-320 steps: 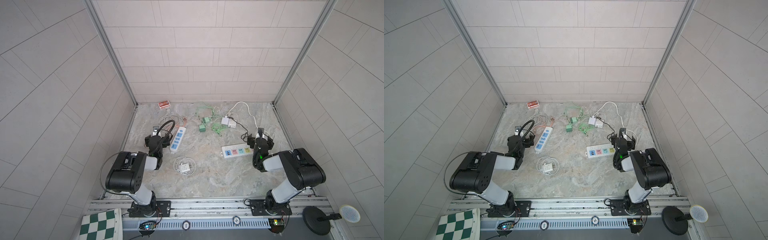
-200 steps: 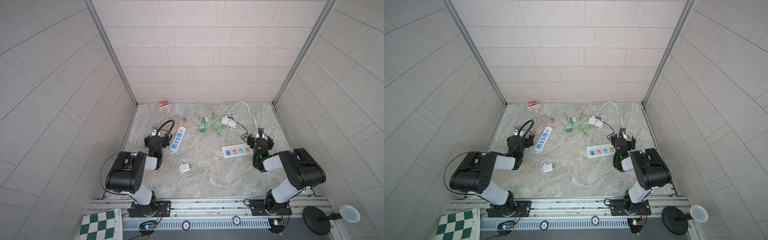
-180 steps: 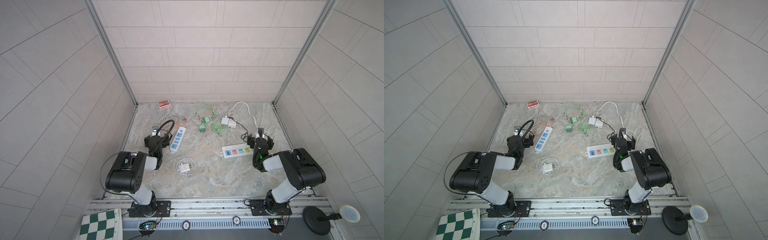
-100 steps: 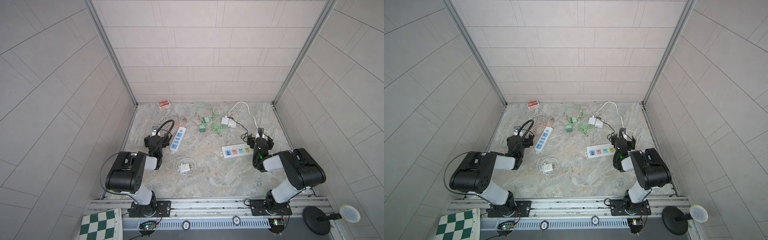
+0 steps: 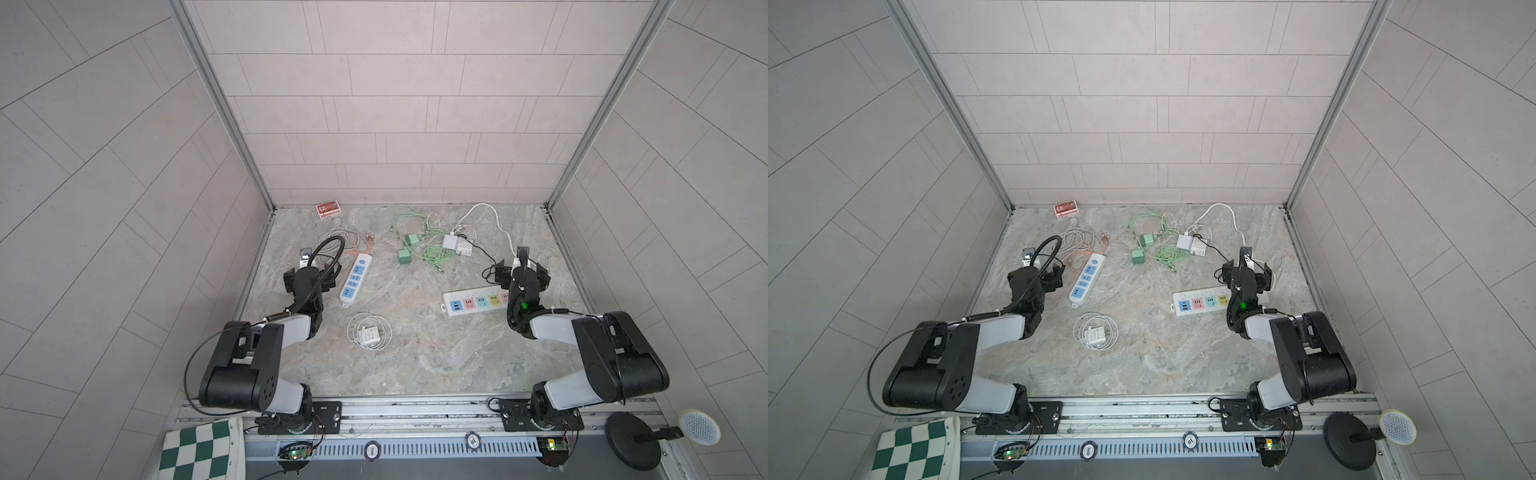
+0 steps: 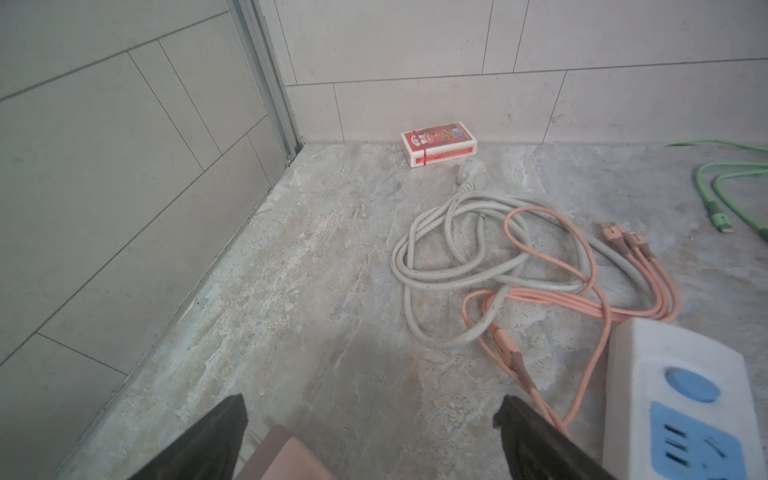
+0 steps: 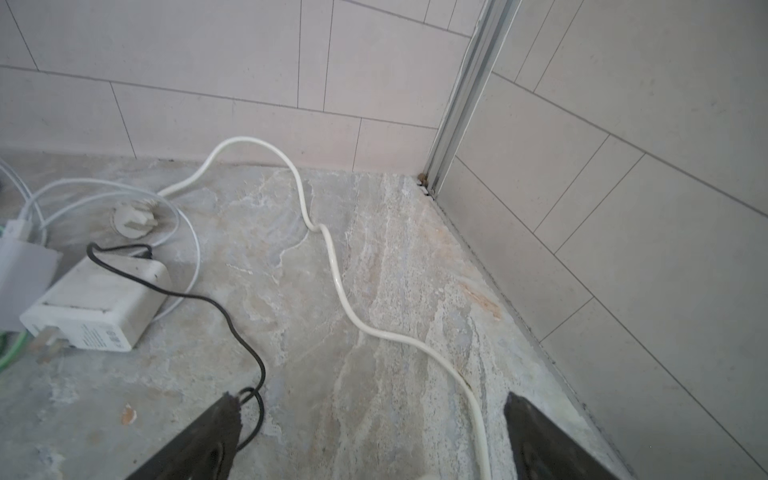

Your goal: Insert the plug

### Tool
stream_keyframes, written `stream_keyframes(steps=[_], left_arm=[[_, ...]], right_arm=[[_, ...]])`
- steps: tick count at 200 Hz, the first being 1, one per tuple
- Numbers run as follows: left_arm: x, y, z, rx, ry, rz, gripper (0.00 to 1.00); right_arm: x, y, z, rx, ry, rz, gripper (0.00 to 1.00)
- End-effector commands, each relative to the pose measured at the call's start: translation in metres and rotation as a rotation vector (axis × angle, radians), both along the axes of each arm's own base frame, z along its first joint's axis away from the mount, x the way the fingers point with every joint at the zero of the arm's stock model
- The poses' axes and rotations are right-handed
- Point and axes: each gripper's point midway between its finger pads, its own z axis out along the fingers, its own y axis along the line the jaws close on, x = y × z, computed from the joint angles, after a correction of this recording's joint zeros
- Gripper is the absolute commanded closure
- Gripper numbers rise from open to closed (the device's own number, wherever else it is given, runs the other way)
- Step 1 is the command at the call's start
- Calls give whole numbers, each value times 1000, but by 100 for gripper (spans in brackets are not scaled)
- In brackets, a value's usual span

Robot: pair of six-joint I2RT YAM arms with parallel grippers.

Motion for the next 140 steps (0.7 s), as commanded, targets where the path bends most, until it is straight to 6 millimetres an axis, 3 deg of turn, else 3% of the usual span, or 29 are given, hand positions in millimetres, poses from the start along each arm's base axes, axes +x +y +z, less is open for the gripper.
stream_keyframes(steps=[1,24,37,48,62,94,140], left_arm=[[-4,5,3,-30,93,49,0],[-6,9,4,-61,234,106,0],[-4,-4,1,-106,318,54,0],[-5,-15,-5,-148,400,11,0],[-10,-18,-10,-174,479,32,0],[-13,-39,-11,-325,550,17,0],[-23,-67,-5,-436,623,-30,0]], right_arm=[[-4,9,-2,-50,82,28,1],[-3,15,9,-30,126,14,1],[-4,20,8,20,194,21,1],[1,24,19,49,234,25,1],[0,30,20,92,285,43,1],[-3,53,24,241,354,121,1],[-17,62,18,399,479,77,1]])
